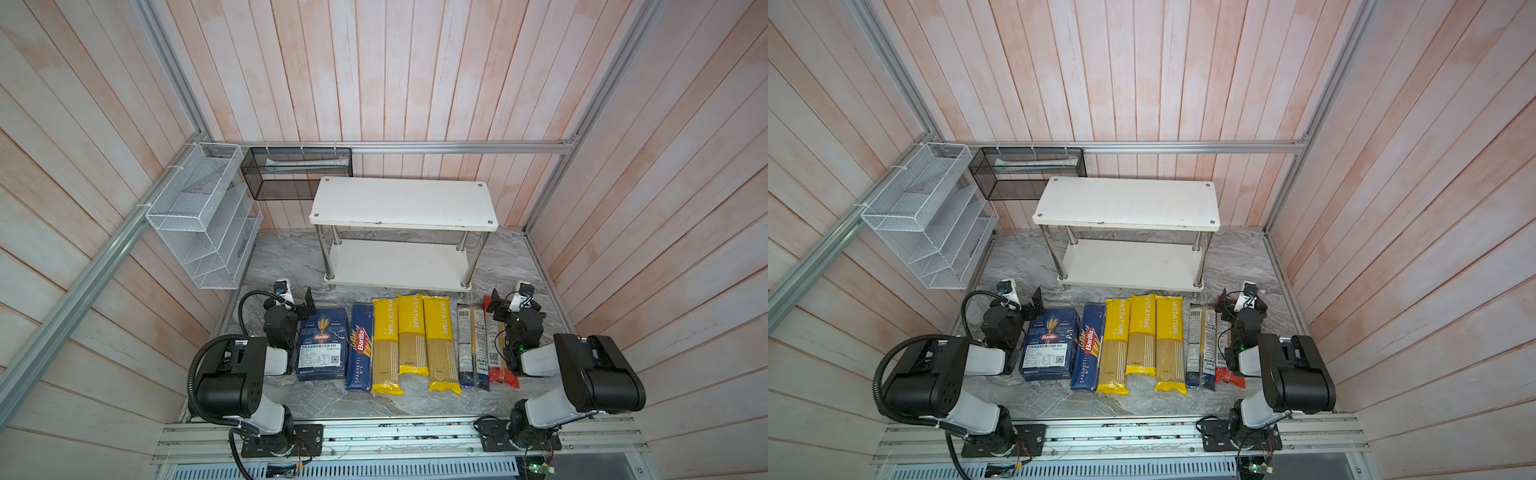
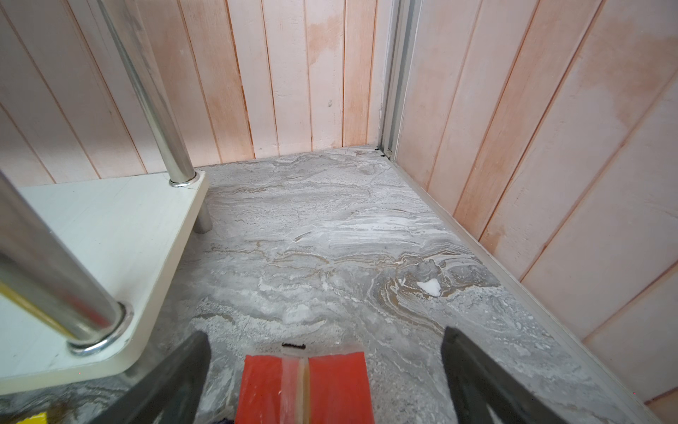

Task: Arrange pasta packages on shelves
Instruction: Rotate the pasta bag at the middle-right of the table.

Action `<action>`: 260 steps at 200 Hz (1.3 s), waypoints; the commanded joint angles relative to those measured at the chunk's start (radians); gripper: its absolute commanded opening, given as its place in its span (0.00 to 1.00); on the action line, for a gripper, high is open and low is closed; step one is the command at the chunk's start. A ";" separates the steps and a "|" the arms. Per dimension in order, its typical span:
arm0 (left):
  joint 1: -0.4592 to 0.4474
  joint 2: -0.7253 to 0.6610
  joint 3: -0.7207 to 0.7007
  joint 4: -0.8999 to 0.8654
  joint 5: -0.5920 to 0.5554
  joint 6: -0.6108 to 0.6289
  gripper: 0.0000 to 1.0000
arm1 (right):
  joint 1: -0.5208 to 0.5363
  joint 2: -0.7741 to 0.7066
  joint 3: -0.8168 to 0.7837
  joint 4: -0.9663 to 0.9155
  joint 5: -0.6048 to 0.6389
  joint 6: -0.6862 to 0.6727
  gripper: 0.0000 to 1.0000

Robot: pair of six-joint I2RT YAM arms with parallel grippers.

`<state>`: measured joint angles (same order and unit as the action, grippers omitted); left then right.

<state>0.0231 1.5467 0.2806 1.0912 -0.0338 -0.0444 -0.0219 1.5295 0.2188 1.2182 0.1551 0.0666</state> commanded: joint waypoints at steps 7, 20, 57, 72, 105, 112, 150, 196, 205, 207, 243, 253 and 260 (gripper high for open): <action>-0.002 -0.005 0.009 0.012 0.003 0.015 1.00 | 0.000 -0.014 0.019 -0.006 -0.006 -0.006 0.98; 0.000 -0.005 0.010 0.012 0.003 0.015 1.00 | 0.001 -0.014 0.019 -0.006 -0.005 -0.007 0.98; -0.002 -0.005 0.008 0.012 0.003 0.014 1.00 | 0.001 -0.014 0.019 -0.006 -0.005 -0.007 0.98; -0.001 -0.005 0.009 0.013 0.004 0.013 1.00 | 0.000 -0.014 0.018 -0.006 -0.005 -0.007 0.98; -0.002 -0.027 0.025 -0.023 0.024 0.021 1.00 | 0.001 -0.014 0.019 -0.005 -0.005 -0.006 0.93; -0.002 -0.058 0.050 -0.101 0.024 0.024 1.00 | 0.000 -0.015 0.017 -0.001 -0.006 -0.003 0.93; -0.002 -0.300 0.112 -0.370 -0.017 -0.026 1.00 | 0.029 -0.193 0.161 -0.369 -0.076 -0.049 0.90; -0.009 -0.570 0.167 -0.691 0.171 -0.135 1.00 | 0.126 -0.481 0.297 -0.851 -0.043 0.073 0.89; -0.012 -0.613 0.155 -0.718 0.207 -0.154 1.00 | 0.158 -0.517 0.316 -0.954 -0.030 0.090 0.89; -0.012 -0.621 0.151 -0.722 0.214 -0.159 1.00 | 0.166 -0.523 0.319 -0.973 -0.029 0.094 0.89; -0.070 -0.680 0.073 -0.686 0.388 -0.215 1.00 | 0.324 -0.580 0.341 -1.262 0.026 0.193 0.87; -0.113 -0.672 0.094 -0.748 0.376 -0.181 1.00 | 0.351 -0.586 0.351 -1.340 0.042 0.244 0.87; -0.139 -0.664 0.113 -0.794 0.350 -0.157 1.00 | 0.365 -0.586 0.362 -1.393 0.050 0.283 0.86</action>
<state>-0.0490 0.8692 0.3801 0.4347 0.2485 -0.2230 0.2958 0.9531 0.5472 0.1471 0.1436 0.2127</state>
